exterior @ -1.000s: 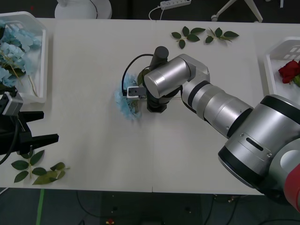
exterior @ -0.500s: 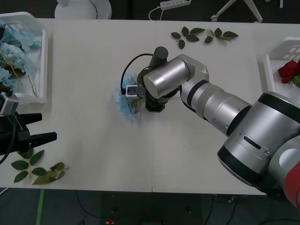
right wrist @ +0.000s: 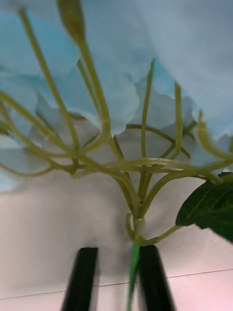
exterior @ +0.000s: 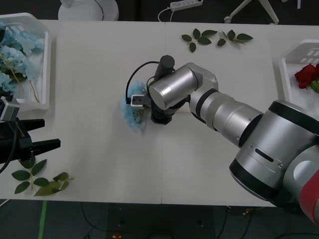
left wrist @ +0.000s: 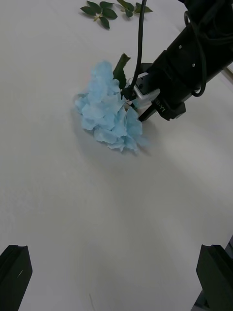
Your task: Place the red flowers into the right box and the blue flowers into the left box. If a person shows an open palm, hand one flower to the person first, then continue sorting.
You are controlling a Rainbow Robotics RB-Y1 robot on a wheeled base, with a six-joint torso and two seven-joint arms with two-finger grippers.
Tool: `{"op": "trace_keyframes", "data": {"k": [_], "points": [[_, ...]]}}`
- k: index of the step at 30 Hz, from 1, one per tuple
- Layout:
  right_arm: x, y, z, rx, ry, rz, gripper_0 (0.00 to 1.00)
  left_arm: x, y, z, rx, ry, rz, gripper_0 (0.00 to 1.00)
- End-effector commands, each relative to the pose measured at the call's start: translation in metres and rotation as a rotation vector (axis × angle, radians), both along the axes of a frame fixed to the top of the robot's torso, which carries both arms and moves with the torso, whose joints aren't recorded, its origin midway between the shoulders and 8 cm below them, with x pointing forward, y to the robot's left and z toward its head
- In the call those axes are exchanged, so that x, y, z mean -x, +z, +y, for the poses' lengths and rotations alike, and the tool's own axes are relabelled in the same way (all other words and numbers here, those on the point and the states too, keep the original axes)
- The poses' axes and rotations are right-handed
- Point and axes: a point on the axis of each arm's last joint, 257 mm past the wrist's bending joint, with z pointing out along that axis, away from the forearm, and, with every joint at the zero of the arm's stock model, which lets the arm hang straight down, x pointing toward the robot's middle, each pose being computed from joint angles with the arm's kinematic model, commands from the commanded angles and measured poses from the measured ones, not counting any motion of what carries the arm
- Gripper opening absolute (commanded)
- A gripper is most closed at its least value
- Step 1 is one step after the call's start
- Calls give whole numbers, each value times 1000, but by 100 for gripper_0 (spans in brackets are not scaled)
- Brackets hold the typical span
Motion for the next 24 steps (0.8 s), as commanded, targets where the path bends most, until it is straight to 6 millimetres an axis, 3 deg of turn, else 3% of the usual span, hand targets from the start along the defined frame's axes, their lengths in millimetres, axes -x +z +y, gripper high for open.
{"op": "trace_keyframes", "data": {"k": [1, 6, 10, 17, 19, 24], "points": [[57, -78, -8, 23, -29, 124, 0, -8, 15, -10, 30, -13, -22, 100], [61, -79, -12, 24, -44, 151, 0, -8, 12, -11, 30, -17, -15, 100], [59, -51, -6, -32, -60, 210, 0, -8, 13, -12, 31, -18, -17, 100], [52, 44, 17, -230, -15, 271, 0, -8, 12, -13, 32, -20, -16, 100], [53, 80, 31, -360, 3, 288, 0, -7, 11, -14, 37, -21, -11, 100], [59, 142, 62, -642, 20, 335, 0, -7, 12, -14, 38, -23, -13, 100]]}}
